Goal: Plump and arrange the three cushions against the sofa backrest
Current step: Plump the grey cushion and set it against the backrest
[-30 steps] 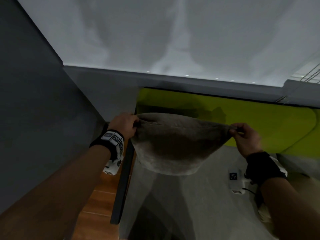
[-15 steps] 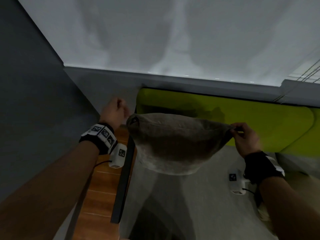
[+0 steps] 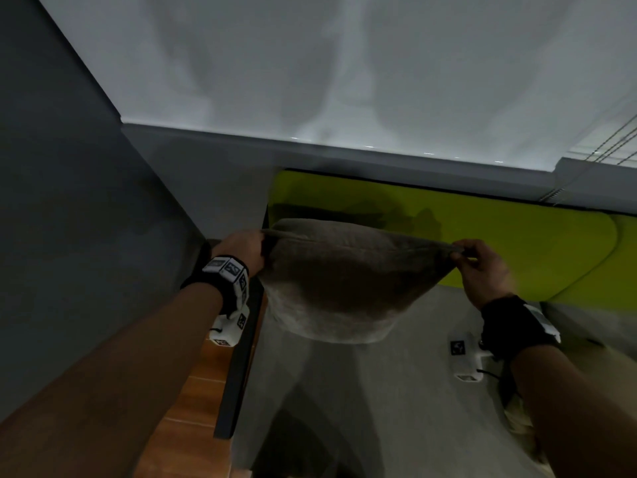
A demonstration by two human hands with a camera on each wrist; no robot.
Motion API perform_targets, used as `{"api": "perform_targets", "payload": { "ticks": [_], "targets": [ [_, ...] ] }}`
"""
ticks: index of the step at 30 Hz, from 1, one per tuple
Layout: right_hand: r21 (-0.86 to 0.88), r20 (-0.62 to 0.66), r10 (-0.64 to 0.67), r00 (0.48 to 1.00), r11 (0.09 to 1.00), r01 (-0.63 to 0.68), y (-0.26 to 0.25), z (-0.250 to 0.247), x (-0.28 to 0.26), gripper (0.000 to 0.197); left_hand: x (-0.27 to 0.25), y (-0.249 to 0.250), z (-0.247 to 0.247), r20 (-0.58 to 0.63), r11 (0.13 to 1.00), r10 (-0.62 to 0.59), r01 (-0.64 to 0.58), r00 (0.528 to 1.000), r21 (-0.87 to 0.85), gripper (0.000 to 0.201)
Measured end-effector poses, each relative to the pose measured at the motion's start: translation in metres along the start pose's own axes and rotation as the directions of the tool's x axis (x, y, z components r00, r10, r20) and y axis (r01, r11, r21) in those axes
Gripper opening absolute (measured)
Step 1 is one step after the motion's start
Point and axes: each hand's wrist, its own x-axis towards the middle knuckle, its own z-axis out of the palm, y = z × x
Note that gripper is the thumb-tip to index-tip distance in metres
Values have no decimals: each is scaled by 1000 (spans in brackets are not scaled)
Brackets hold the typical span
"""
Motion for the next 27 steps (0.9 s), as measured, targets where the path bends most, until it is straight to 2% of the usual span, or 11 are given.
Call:
{"api": "perform_targets", "payload": {
  "ticks": [2, 4, 8, 10, 14, 18, 21, 22, 24, 25, 27],
  "targets": [
    [20, 4, -11, 1000, 1000, 10, -2, 1, 0, 10, -1, 0, 3, 40, 1000, -12, 11, 999, 22, 24],
    [50, 11, -7, 1000, 999, 7, -5, -2, 0, 8, 0, 0, 5, 35, 999, 27, -26, 999, -43, 27],
    [18, 108, -47, 993, 999, 45, -12, -6, -2, 6, 0, 0, 14, -29, 977, -31, 24, 999, -213, 25],
    [-21, 64, -41, 997, 999, 42, -12, -10, 3, 9, 0, 0, 12, -90, 960, -73, 46, 993, -277, 23],
    [-125, -15, 52, 999, 991, -54, -3, -17, 18, 17, 8, -9, -14, -278, 854, -269, 95, 922, -512, 32],
    [-113, -32, 71, 997, 991, -74, -8, -6, 34, 20, 21, -12, -25, -367, 844, -280, 45, 887, -535, 38],
    [-119, -148, 107, 983, 985, -125, -15, 0, 38, 27, 30, -8, -32, -458, 865, -349, 93, 818, -492, 37],
    [-112, -234, 67, 970, 989, -95, -18, 1, 33, 29, 26, -2, -36, -508, 870, -352, 75, 786, -488, 35],
    [-157, -412, -214, 886, 974, 162, -23, 11, 13, 30, 9, 15, -31, -620, 896, -228, -88, 750, -436, 30],
    [-210, -407, -374, 834, 926, 313, -25, 24, -3, 29, -4, 28, -22, -660, 906, -102, -205, 744, -371, 27],
    [-219, -189, -608, 771, 792, 570, -32, 60, -43, 33, -34, 56, 7, -641, 888, 181, -404, 746, -219, 27]
  ]
}}
